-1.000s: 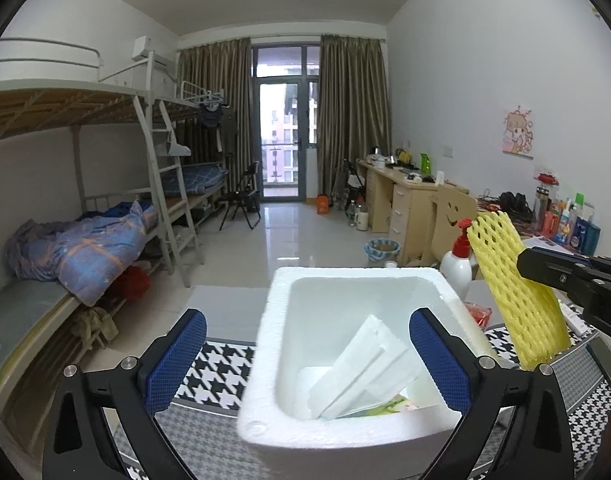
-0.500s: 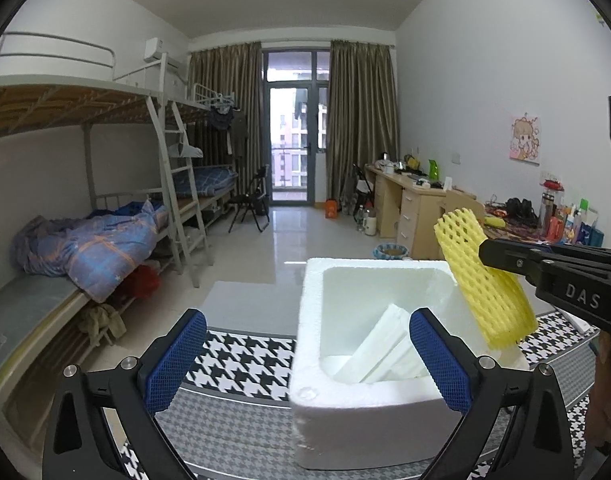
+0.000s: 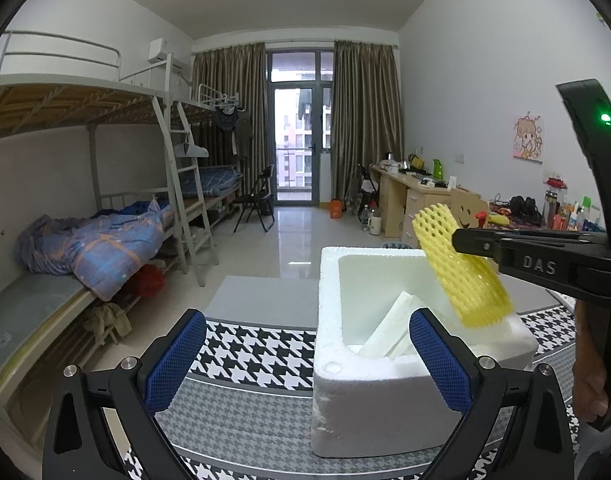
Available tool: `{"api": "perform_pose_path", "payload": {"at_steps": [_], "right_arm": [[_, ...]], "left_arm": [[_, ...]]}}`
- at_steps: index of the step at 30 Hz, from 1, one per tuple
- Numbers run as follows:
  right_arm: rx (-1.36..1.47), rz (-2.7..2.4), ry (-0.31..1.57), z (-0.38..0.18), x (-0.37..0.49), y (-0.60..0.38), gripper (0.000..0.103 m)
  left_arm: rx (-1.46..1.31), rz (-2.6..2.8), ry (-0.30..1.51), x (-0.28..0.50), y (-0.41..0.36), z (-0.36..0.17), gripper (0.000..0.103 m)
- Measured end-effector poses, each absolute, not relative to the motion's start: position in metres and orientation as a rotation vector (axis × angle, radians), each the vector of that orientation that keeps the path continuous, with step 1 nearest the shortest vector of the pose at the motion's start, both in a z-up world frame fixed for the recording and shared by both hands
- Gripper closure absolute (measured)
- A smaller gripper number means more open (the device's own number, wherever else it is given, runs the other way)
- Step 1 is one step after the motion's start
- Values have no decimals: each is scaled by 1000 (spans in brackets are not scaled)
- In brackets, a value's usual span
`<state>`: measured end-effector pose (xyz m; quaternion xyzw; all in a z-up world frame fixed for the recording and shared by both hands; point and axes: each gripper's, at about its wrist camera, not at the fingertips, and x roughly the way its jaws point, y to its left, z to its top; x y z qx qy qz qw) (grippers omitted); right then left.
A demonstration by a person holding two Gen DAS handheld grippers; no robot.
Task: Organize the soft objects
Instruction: 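Lower the yellow mesh sleeve into the foam box and open the right tool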
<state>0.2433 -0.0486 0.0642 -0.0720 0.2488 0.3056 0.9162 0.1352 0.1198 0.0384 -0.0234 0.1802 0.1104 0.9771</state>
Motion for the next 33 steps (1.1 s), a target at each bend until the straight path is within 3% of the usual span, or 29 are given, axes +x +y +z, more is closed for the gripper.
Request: {"api": "perform_pose_path", "payload": {"at_steps": [7, 9, 13, 14, 20, 33], "right_arm": [[-163, 659, 543, 57, 247, -37, 91], [-175, 665, 562, 54, 247, -33, 87], [-199, 661, 548, 52, 243, -29, 38], [-204, 657, 532, 53, 241, -30, 33], [-194, 659, 542, 53, 241, -38, 25], [-165, 660, 531, 57, 231, -61, 25]], "left_arm": [[-60, 237, 372, 134, 128, 33, 1], [-67, 241, 374, 134, 130, 31, 1], [-76, 250, 374, 133, 134, 32, 1], [-75, 251, 375, 133, 134, 32, 1], [-68, 255, 376, 133, 131, 33, 1], [-68, 253, 372, 127, 126, 37, 1]]}}
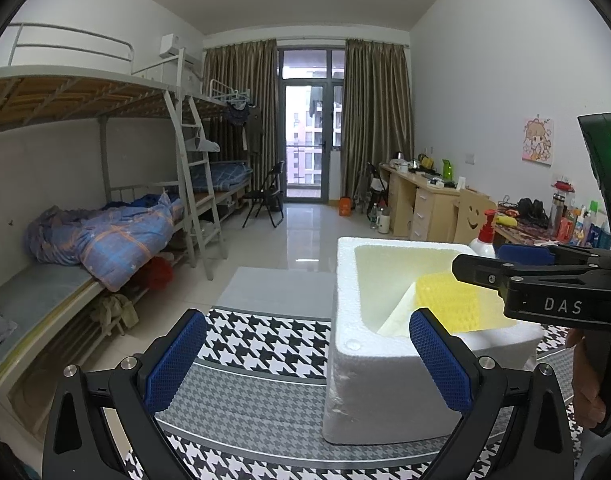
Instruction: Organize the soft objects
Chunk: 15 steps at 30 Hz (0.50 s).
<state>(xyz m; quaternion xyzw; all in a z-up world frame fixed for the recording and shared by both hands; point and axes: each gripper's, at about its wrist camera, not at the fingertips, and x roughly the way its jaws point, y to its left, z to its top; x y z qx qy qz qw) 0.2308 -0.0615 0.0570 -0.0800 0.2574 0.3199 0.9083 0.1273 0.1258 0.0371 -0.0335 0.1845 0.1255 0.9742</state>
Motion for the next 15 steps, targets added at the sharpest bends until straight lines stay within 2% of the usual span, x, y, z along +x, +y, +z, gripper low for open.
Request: {"api": "perform_pose_path", "payload": {"at_steps": [15], "right_arm": [[-111, 639, 483, 61, 218, -105, 25]], "left_arm": [[-56, 202, 345, 110, 93, 46, 1]]}}
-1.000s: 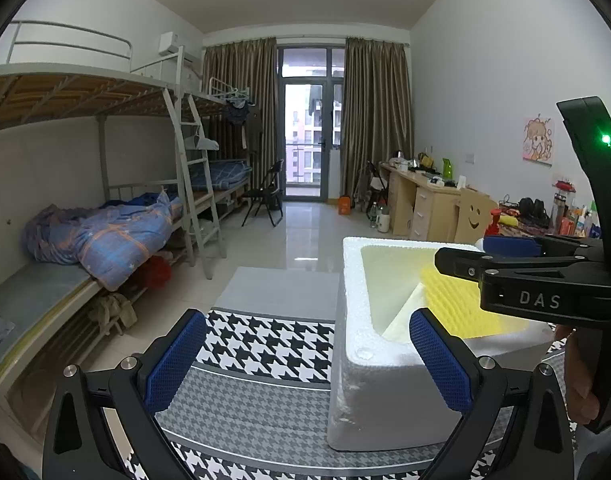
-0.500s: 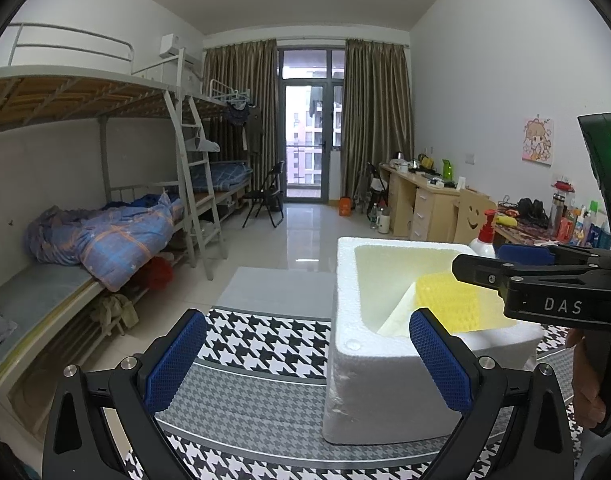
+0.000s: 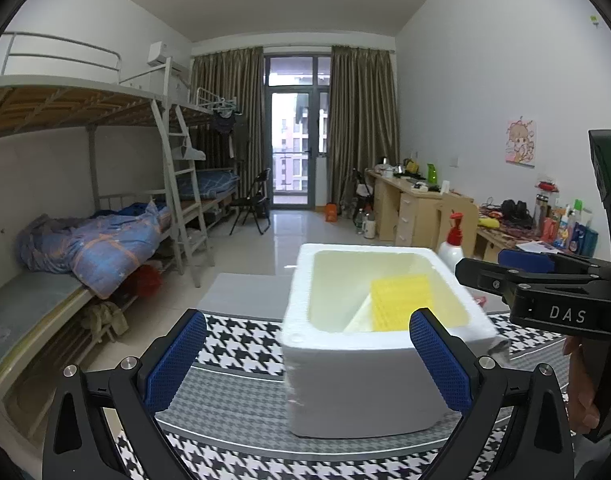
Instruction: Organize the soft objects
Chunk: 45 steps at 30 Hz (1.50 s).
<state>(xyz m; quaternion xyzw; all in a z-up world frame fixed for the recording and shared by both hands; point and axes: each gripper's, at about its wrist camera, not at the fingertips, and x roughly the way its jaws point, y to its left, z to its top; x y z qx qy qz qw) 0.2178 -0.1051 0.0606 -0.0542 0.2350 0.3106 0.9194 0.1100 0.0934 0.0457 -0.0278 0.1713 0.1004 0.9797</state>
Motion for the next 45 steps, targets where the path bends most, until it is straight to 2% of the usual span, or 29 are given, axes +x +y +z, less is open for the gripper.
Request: {"api": "perform_pose_path", "payload": {"at_steps": [15, 20, 45], "right_arm": [[-87, 609, 440, 55, 205, -141, 25], [-61, 584, 423, 52, 203, -156, 12], [-10, 488, 424, 41, 203, -218, 11]], "left_arm": [[-21, 148, 332, 110, 57, 50, 1], [-9, 127, 335, 112, 43, 49, 1], [10, 5, 348, 119, -4, 42, 1]]}}
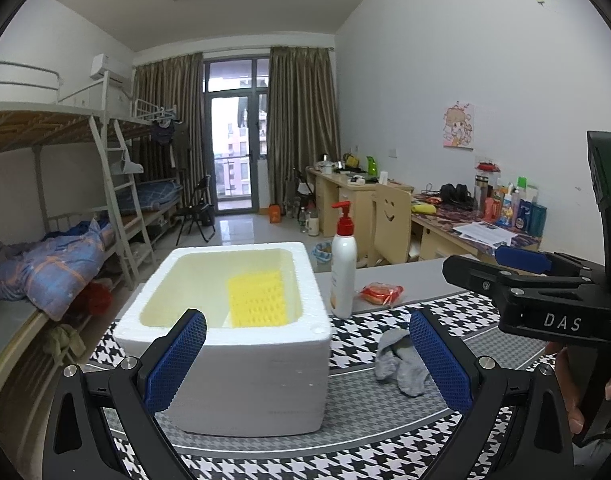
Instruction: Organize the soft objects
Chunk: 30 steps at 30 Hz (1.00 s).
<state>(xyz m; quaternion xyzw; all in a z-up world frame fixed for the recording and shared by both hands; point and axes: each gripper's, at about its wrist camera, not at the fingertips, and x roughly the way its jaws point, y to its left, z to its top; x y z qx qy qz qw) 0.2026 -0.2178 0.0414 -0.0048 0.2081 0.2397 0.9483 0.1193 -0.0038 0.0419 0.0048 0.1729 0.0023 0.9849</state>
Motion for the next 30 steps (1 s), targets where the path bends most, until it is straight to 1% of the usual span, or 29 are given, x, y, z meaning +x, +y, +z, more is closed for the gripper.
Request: {"api": "perform_pose_path", "payload": {"at_steps": [20, 30], "right_arm": [[-26, 408, 427, 35, 206, -260, 11], [-37, 392, 470, 26, 221, -277, 11]], "left_arm": [[-1, -71, 373, 126, -45, 29, 1], [-18, -86, 396, 132, -64, 18, 1]]}}
